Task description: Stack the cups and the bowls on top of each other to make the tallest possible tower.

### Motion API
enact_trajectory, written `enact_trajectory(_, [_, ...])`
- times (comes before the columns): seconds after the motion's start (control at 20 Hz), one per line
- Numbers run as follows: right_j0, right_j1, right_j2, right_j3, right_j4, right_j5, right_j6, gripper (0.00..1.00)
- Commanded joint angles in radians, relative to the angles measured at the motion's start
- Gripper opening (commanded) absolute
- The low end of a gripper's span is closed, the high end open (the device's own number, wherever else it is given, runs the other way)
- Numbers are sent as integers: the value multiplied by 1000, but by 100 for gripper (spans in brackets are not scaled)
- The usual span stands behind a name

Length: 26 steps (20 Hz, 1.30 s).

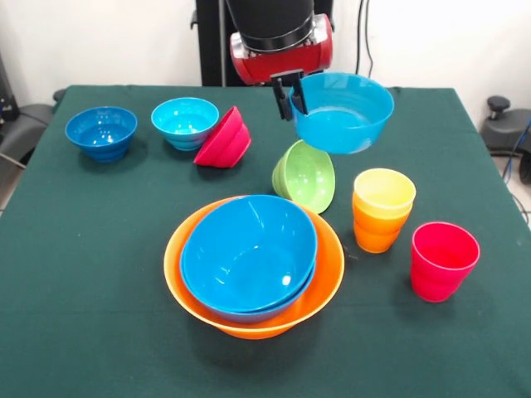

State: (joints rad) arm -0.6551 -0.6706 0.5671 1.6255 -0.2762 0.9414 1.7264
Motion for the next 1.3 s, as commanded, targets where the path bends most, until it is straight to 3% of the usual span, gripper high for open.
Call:
enact_trajectory(0.05, [-27,46,42,-98,-27,121,-186,0])
enact_trajectory(0.8, [-107,71,56,-178,-75,169,-237,0])
enact_trajectory(1.3, [-86,150,40,-306,-96,183,-214,0])
